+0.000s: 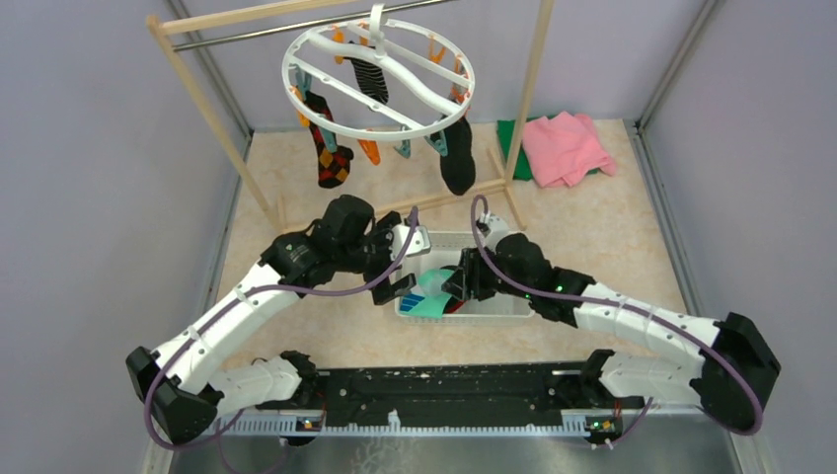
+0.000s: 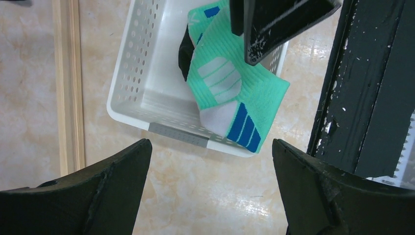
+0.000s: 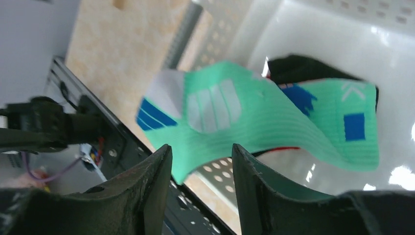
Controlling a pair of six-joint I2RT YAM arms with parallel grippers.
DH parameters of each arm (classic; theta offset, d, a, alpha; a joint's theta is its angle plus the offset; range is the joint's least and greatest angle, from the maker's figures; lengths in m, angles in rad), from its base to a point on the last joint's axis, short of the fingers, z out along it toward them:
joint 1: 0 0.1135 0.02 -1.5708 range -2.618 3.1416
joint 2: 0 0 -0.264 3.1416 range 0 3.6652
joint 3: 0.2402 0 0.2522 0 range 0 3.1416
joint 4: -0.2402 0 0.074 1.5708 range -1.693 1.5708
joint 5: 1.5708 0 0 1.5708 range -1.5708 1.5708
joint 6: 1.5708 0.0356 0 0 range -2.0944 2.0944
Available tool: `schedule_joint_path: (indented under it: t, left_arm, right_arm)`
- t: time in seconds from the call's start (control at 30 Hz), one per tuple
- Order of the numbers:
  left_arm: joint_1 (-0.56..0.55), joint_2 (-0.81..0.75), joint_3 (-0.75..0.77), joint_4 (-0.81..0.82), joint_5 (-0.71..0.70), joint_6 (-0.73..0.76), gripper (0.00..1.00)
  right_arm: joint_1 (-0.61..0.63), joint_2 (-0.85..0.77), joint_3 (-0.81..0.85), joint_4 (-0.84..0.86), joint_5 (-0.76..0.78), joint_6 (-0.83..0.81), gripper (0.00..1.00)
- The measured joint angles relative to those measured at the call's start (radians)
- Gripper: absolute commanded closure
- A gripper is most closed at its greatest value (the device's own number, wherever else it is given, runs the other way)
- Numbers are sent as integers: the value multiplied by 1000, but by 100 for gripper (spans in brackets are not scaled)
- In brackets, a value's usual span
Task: Remove the socks clipped to the hanger
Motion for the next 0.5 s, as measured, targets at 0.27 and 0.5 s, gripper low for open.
schedule_joint_path:
  t: [0.27, 0.5]
  left_arm:
    - [0, -10, 15, -13, 0, -10, 1]
    - [2, -12, 58, -32, 0, -10, 1]
  right_arm:
    - [10, 153, -89, 55, 25, 19, 66]
    - [-13, 343, -81, 78, 193, 54, 70]
